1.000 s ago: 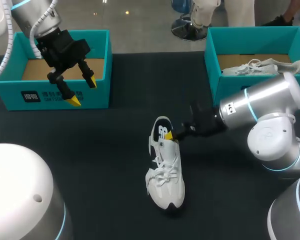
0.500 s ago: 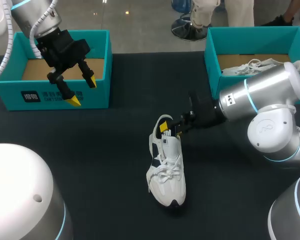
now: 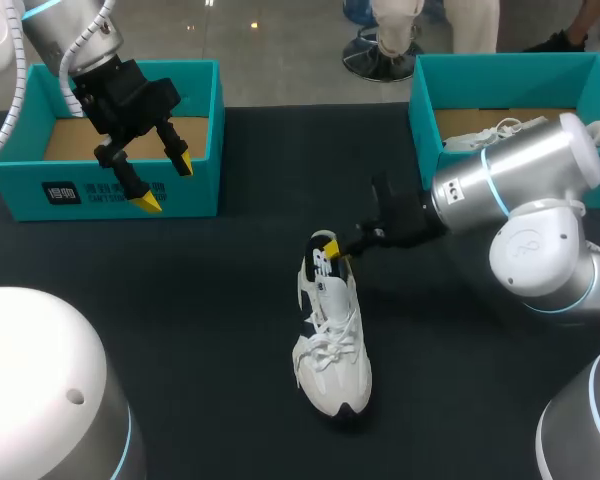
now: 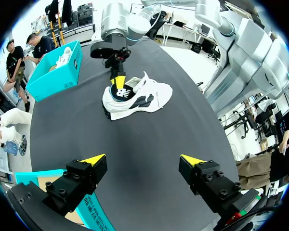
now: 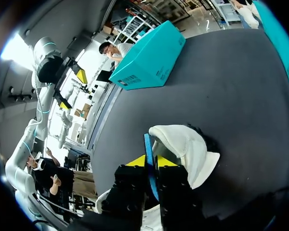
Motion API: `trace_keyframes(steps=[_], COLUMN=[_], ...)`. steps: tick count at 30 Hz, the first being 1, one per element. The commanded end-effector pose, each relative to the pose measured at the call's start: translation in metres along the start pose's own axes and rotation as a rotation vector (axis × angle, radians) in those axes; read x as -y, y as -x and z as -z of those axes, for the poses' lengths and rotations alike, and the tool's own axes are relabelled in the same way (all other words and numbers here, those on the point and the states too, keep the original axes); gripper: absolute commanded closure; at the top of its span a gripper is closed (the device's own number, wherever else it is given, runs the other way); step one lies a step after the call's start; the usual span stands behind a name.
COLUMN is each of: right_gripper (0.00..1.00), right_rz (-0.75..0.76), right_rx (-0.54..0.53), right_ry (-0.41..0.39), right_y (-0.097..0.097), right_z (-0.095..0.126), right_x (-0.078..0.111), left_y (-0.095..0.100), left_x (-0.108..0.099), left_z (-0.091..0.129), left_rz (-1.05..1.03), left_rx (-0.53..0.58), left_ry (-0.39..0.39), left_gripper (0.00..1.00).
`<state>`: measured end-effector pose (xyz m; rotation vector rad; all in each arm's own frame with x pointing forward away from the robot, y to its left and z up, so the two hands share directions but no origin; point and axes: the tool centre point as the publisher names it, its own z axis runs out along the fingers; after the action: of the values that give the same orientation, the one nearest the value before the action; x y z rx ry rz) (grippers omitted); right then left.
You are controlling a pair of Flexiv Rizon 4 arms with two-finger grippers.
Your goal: Take the shoe out of the shoebox, open the shoe tongue, remove and reinsert the insole, then place the shoe into the shoebox
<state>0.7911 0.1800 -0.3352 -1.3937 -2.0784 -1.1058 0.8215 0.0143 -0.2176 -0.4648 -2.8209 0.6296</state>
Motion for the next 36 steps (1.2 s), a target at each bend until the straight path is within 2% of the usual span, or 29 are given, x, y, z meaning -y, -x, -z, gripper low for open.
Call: trace_keyframes(steps=[1, 14, 21, 23, 30, 31, 34, 36], right_gripper=[1.0, 1.0, 1.0, 0.87, 0.68, 0.62, 0.55, 0.54], right_rz=[-0.006, -0.052, -0.061, -0.054, -0.019, -0.015, 0.0, 0.009], right_rx=[0.015, -0.021, -0.017, -0.012, 0.009, 0.012, 0.023, 0.03], right_ry=[0.0, -0.029, -0.033, -0.031, -0.025, -0.025, -0.026, -0.025], right_y=[-0.002, 0.004, 0.003, 0.0, -0.009, -0.012, -0.016, -0.019], right_z=[0.001, -0.02, -0.02, -0.016, -0.008, -0.008, -0.006, -0.004], right_x=[0.004, 0.029, 0.032, 0.029, 0.019, 0.017, 0.013, 0.01], left_y=[0.0, 0.0, 0.0, 0.0, 0.0, 0.0, 0.0, 0.0], left_x=[0.0, 0.0, 0.0, 0.0, 0.0, 0.0, 0.0, 0.0], left_z=[0.001, 0.001, 0.001, 0.001, 0.001, 0.001, 0.001, 0.001], left_rz=[0.0, 0.0, 0.0, 0.0, 0.0, 0.0, 0.0, 0.0], left_rx=[-0.001, -0.001, -0.001, -0.001, -0.001, -0.001, -0.001, -0.001], left_ry=[0.002, 0.002, 0.002, 0.002, 0.002, 0.002, 0.002, 0.002], left_gripper=[0.0, 0.0, 0.0, 0.0, 0.0, 0.0, 0.0, 0.0])
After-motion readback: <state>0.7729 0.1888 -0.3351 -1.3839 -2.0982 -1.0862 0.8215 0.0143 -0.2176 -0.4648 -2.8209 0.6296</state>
